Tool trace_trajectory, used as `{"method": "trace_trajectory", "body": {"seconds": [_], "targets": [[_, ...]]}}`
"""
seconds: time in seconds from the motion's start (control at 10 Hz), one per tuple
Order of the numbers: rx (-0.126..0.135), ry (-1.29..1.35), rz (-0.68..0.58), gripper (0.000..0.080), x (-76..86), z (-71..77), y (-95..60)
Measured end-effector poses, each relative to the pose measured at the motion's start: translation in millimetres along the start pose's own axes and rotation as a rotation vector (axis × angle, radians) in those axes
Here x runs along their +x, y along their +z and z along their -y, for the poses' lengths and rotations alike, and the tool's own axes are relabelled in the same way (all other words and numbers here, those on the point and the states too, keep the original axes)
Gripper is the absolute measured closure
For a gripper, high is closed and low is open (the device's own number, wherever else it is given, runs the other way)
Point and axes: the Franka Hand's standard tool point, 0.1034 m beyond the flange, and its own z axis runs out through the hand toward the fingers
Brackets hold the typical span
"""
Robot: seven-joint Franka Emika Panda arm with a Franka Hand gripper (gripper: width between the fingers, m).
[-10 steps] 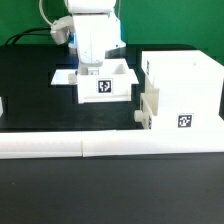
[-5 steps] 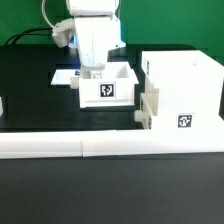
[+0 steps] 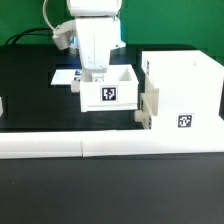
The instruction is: Assemble drawer
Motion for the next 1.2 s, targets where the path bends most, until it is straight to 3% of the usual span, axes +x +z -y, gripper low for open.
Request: {"method": "trace_trajectory", "body": {"seconds": [0.3, 0.4, 1.2], "targets": [[-0.004, 0.002, -0.002, 0.0757, 2.7, -0.6, 1.5], [-0.045, 0.015, -0.006, 0.0757, 6.4, -6.1, 1.0], [-0.033, 0.029, -0.009, 0.0757, 22.2, -4.0, 4.8]]}}
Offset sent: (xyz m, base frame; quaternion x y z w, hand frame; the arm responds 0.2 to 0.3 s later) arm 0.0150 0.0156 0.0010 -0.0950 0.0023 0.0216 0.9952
